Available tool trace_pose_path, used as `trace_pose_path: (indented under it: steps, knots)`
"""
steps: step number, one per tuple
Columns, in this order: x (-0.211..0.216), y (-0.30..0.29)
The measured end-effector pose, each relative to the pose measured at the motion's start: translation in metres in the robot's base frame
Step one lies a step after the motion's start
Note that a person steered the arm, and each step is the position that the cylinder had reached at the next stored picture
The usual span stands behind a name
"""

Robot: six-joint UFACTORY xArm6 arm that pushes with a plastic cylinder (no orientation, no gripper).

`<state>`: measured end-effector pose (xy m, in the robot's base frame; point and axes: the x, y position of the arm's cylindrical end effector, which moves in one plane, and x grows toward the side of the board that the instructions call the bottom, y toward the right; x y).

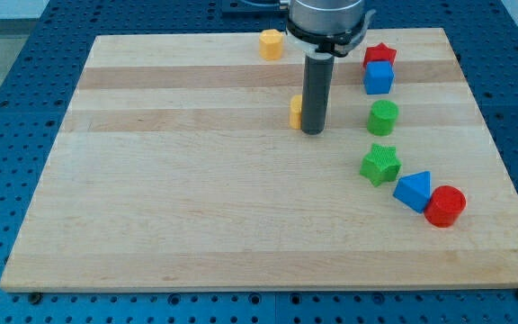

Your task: Push the heart to the bottom of the hexagon

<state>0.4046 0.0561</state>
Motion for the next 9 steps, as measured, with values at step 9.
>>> trace_pose_path:
  steps: [9]
  knots:
    - [-0.110, -0.041]
